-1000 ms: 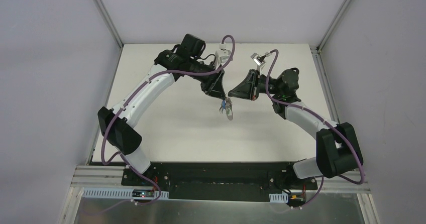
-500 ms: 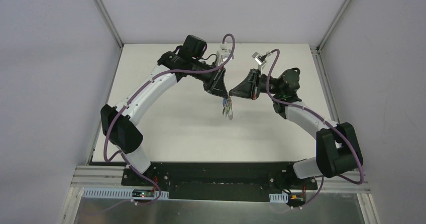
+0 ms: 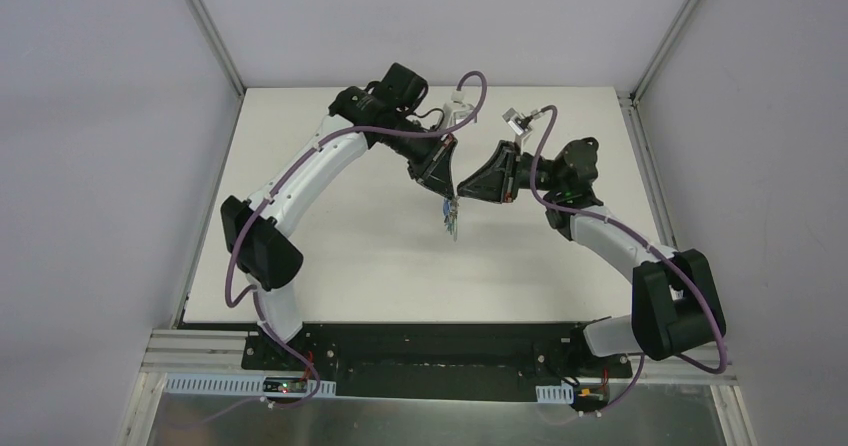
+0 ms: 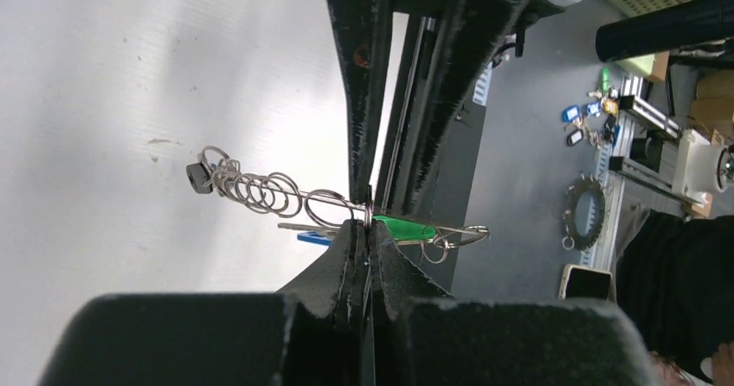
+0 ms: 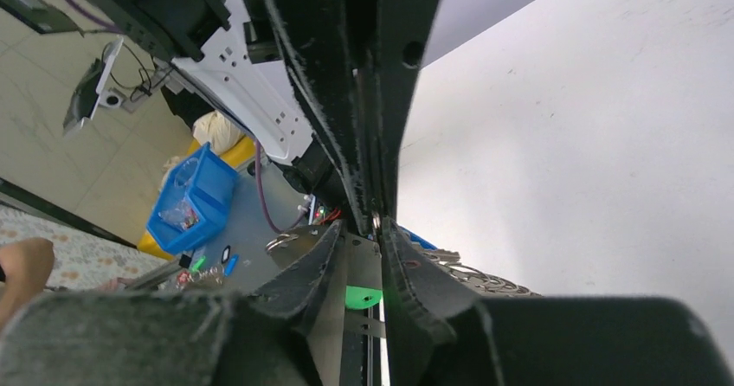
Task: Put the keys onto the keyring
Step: Adjust the key on the keyring.
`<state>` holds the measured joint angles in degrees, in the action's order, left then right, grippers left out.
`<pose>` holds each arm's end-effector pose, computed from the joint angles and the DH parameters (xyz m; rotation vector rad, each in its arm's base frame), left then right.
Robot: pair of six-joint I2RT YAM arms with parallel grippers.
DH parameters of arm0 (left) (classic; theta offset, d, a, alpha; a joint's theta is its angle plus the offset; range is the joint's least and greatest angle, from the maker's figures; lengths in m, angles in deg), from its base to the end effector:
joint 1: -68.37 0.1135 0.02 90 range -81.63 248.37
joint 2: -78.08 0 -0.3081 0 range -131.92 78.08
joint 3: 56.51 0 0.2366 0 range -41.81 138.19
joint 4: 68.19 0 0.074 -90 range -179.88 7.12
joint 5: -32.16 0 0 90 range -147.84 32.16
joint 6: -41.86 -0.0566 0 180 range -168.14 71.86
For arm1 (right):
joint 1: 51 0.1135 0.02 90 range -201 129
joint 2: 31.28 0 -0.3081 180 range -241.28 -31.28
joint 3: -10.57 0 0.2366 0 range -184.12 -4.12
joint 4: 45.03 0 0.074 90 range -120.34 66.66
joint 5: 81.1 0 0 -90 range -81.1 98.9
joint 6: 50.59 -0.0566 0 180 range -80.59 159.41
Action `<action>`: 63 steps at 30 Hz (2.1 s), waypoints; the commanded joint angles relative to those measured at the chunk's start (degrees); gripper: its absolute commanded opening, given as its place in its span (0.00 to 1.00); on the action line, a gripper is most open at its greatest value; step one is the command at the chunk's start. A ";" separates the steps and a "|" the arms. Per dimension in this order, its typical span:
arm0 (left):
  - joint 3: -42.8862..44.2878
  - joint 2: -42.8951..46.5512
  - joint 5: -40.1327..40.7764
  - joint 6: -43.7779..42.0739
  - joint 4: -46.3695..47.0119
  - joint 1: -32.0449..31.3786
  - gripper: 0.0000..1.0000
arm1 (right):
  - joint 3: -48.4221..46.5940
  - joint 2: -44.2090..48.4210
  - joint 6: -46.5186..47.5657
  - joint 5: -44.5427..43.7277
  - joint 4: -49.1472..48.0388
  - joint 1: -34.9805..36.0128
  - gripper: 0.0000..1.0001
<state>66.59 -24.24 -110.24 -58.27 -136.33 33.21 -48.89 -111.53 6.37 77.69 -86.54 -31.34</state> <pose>0.2852 -0.2558 0.4186 1.2934 1.9530 -1.2996 0.2435 0.1430 0.3666 -0.9991 1.2766 1.4462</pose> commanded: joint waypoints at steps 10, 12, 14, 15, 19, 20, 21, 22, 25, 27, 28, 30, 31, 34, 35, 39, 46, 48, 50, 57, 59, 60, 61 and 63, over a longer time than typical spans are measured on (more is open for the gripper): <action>10.60 -5.30 2.96 -4.92 -17.96 -3.05 0.00 | 0.30 3.32 9.79 2.64 5.48 1.92 0.32; 10.53 -5.42 2.53 -4.75 -17.67 -3.24 0.00 | 0.10 3.19 11.81 2.34 7.97 2.50 0.32; 10.31 -5.43 1.91 -4.74 -17.70 -3.34 0.00 | -0.13 2.96 13.32 2.03 9.64 3.02 0.32; 10.18 -5.47 1.54 -4.72 -17.63 -3.34 0.00 | -0.22 2.77 14.03 1.97 10.49 3.27 0.31; 9.99 -5.47 1.03 -4.77 -17.33 -3.43 0.00 | -0.51 2.22 14.64 2.21 11.45 3.92 0.27; 9.95 -5.51 0.97 -4.81 -17.28 -3.43 0.00 | -0.49 2.08 14.66 2.26 11.47 3.96 0.26; 9.91 -5.50 0.91 -4.74 -17.19 -3.43 0.00 | -0.60 1.94 14.67 2.30 11.53 4.07 0.25; 9.90 -5.53 0.82 -4.69 -17.22 -3.43 0.00 | -0.61 1.86 14.67 2.31 11.55 4.19 0.23; 9.61 -5.56 0.64 -4.80 -17.04 -3.41 0.00 | -0.83 1.56 14.60 2.46 11.56 4.37 0.16; 9.38 -5.57 0.71 -4.85 -16.93 -3.45 0.00 | -1.09 1.37 14.42 2.69 11.56 4.49 0.10; 9.37 -5.60 0.69 -4.84 -16.83 -3.49 0.00 | -1.26 1.33 14.28 2.74 11.56 4.62 0.06; 9.29 -5.67 0.69 -4.83 -16.77 -3.44 0.00 | -1.56 1.08 13.87 2.91 11.56 4.72 0.00; 9.29 -5.69 0.64 -4.81 -16.72 -3.45 0.00 | -1.78 1.06 13.55 2.92 11.57 4.73 0.00; 8.93 -5.33 0.67 -5.20 -16.23 -3.43 0.00 | -2.17 1.09 12.42 2.12 11.30 4.61 0.00; 8.65 -4.96 0.72 -5.10 -15.82 -3.31 0.00 | -2.28 1.10 11.63 1.63 10.91 4.39 0.00; 5.37 -2.47 0.23 -3.42 -10.90 -2.33 0.12 | -1.97 0.70 5.99 -1.28 6.94 2.54 0.00; 2.01 -0.87 -0.10 2.42 -2.34 -1.13 0.17 | -1.03 -0.48 -0.80 -5.58 2.07 0.55 0.00; 1.84 -1.35 -0.45 3.16 -1.67 -1.05 0.16 | -0.70 -0.66 -1.48 -6.34 1.58 0.06 0.00; 1.39 -1.46 -0.57 3.65 -1.00 -0.99 0.15 | -0.42 -0.55 -1.94 -6.68 1.30 -0.46 0.00; -0.34 -1.56 -1.54 6.96 2.08 0.38 0.01 | 0.87 -0.18 -2.93 -7.42 -0.27 -1.46 0.00; 0.05 -1.71 -1.74 7.03 1.84 0.67 0.00 | 0.99 0.05 -1.34 -6.60 -0.31 -1.51 0.00; 0.51 -1.80 -2.00 6.15 0.82 0.70 0.00 | 1.00 0.34 -0.42 -5.87 -0.31 -1.54 0.00; 1.20 -2.01 -2.31 4.88 -0.68 0.64 0.00 | 0.95 0.73 0.57 -5.15 -0.28 -1.56 0.00; 3.11 -2.87 -2.61 1.41 -5.28 0.54 0.00 | 0.72 1.70 2.74 -2.81 -0.11 -1.57 0.08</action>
<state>66.72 -28.24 -110.42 -53.01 -135.28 33.58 -47.47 -112.56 5.87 72.58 -82.26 -32.28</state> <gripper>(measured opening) 0.019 0.024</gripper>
